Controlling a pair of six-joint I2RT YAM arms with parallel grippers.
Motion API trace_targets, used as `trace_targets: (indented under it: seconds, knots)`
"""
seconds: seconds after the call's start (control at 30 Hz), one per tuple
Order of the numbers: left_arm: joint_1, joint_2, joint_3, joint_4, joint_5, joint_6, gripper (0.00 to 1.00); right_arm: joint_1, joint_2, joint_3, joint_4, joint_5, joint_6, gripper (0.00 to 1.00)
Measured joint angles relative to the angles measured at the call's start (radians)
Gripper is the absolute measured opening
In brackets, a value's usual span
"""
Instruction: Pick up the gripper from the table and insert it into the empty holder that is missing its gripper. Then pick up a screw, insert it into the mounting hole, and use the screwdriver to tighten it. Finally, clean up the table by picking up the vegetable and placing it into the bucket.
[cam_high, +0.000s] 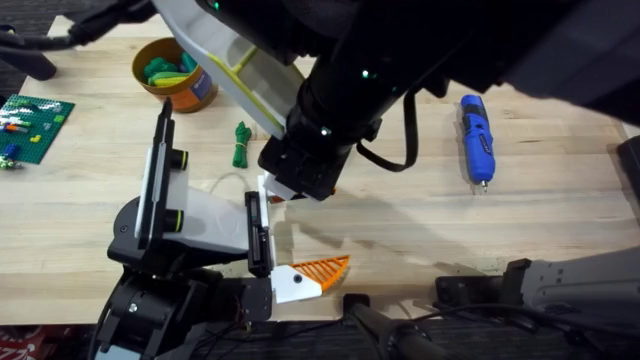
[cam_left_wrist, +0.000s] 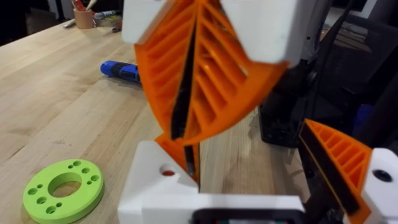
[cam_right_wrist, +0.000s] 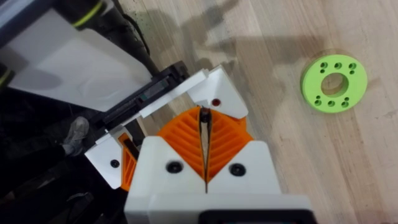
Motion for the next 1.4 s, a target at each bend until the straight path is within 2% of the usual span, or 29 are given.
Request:
trace_targets:
  seconds: [0.37,0.73,1.4]
  knots:
    - [0.000,0.000,0.000,0.000,0.000,-0.001,0.986,0.000,0.000,0.000,0.001,0.005,0.000,0.008]
    - [0.000,0.000,0.000,0.000,0.000,-0.001,0.986,0.000,0.000,0.000,0.028,0.070,0.000,0.008]
    - [0.000,0.000,0.000,0.000,0.000,-0.001,0.986,0.000,0.000,0.000,0.001,0.077,0.000,0.009]
